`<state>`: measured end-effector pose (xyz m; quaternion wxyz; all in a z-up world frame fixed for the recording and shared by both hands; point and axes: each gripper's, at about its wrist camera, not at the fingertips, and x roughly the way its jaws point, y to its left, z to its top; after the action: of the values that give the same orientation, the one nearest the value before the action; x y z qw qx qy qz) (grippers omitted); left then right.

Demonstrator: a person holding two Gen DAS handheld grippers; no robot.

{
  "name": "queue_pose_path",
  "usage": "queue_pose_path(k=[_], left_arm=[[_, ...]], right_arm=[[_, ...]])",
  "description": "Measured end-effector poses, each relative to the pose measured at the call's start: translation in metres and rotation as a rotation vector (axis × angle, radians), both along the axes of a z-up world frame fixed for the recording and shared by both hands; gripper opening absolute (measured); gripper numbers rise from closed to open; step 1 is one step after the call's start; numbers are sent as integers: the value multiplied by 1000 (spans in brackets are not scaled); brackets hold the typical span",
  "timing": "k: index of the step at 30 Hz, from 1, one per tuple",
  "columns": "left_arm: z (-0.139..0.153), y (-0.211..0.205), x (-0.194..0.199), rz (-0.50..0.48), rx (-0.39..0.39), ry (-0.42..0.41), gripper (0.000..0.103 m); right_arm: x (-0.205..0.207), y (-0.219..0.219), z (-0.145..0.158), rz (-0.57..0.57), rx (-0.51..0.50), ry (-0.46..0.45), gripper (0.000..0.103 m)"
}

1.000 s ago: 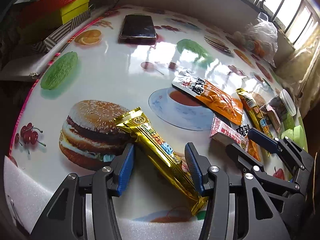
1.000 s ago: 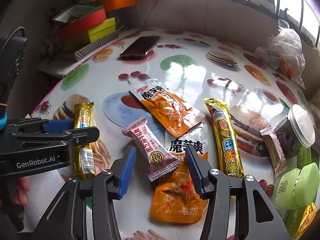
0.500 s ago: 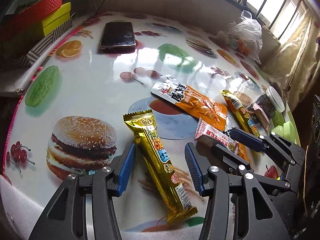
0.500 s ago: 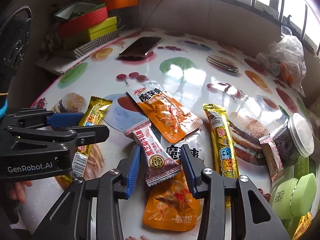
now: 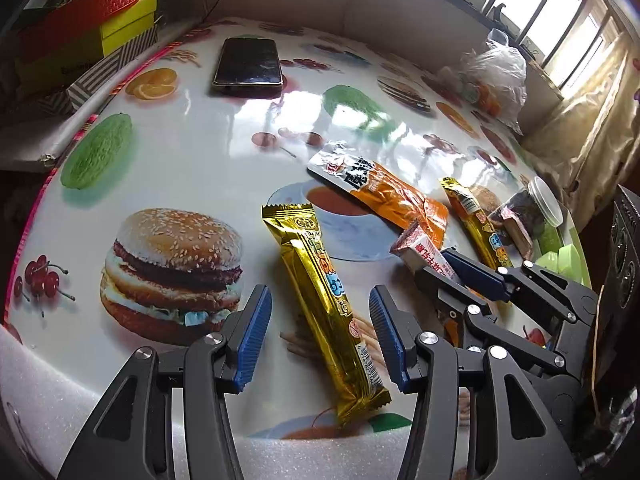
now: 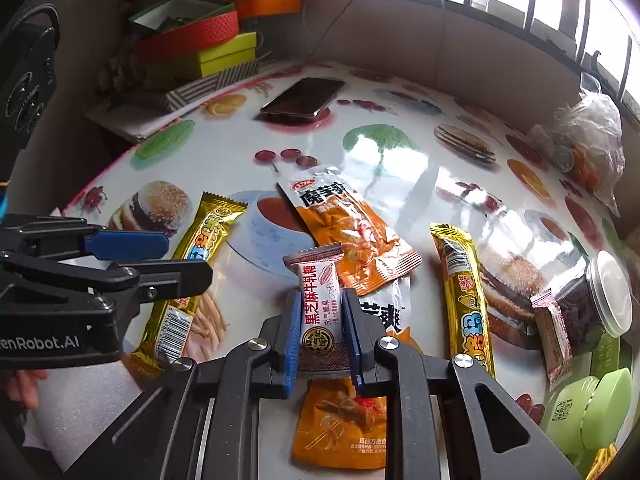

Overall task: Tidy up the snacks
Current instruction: 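Grasp the red-and-white wrapped biscuit with the right gripper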

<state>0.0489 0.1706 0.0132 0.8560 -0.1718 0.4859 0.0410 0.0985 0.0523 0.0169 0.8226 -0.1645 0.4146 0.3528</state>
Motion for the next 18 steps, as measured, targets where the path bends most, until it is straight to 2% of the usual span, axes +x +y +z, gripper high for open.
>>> queue_pose_path(k=[4, 13, 16, 18], left_arm=[[-3, -3, 1, -6, 6, 9, 52], [-8, -11, 4, 7, 99, 25, 52], [-8, -13, 4, 10, 106, 24, 52], [-8, -15, 3, 15, 112, 25, 43]], right_arm=[[-2, -6, 1, -23, 28, 19, 19], [-10, -22, 11, -89, 84, 33, 19], [-13, -25, 13, -99, 86, 30, 19], [-15, -27, 14, -105, 86, 28, 19]])
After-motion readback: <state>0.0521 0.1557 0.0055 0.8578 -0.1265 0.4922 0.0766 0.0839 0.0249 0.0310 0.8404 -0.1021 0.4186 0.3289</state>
